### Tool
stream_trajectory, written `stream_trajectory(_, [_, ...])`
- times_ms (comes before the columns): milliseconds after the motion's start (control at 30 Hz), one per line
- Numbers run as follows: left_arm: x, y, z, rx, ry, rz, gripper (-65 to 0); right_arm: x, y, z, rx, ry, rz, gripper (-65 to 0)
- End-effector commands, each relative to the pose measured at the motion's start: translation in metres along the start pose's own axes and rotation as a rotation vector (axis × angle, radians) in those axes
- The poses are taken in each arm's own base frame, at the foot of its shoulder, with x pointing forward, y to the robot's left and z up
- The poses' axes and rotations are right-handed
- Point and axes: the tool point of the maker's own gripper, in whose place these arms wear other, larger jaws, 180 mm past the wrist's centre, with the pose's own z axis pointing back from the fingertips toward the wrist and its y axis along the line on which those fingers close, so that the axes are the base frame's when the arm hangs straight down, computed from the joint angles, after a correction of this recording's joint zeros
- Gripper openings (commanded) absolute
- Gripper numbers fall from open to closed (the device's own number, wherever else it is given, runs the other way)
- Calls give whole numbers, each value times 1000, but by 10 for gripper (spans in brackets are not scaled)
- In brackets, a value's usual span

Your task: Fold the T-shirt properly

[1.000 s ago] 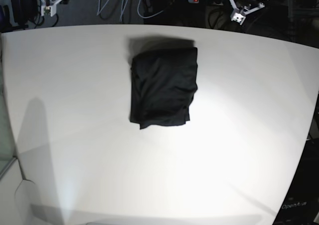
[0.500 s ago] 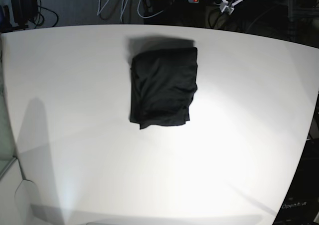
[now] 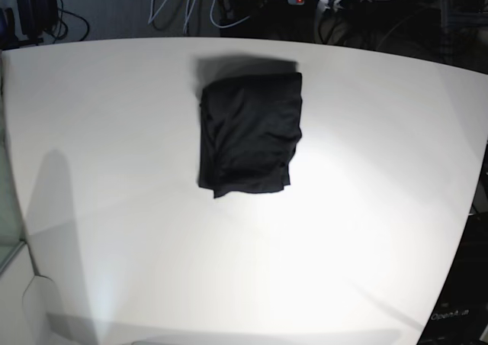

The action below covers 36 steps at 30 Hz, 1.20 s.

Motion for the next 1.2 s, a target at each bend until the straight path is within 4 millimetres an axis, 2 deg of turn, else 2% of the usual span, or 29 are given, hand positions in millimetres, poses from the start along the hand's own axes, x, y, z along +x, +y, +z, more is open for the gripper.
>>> stream_trajectory(0, [5,3,-1,21,2,-16,-650,13,-8,-1,-14,-41,1,-650])
stream_trajectory(100, [0,14,-4,124,41,-46,-650,24,-4,-4,-6,-51,15,-650])
stream_trajectory(233, [6,29,-3,225,36,-44,-650,38,2,-8,6,-56,54,-650])
stream_trajectory(333, [22,40,-1,281,17,-44,-650,36,-2,-9,-61,-37,124,-650])
stream_trajectory(400, [23,41,0,289,15,-44,-650,36,-6,-9,-98,-33,181,-650])
stream_trajectory(533, [31,42,0,293,4,-50,-650,26,1,-9,-106,16,209,-650])
stream_trajectory(833, [32,45,1,297,2,-59,-650,47,4,-13,-111,-9,205,-650])
stream_trajectory(1000, [35,46,1,299,-8,-57,-650,50,-13,-11,-211,-2,222,-650])
stream_trajectory(1167, [47,42,0,293,-25,-64,-650,59,-18,-11,-248,-15,226,-650])
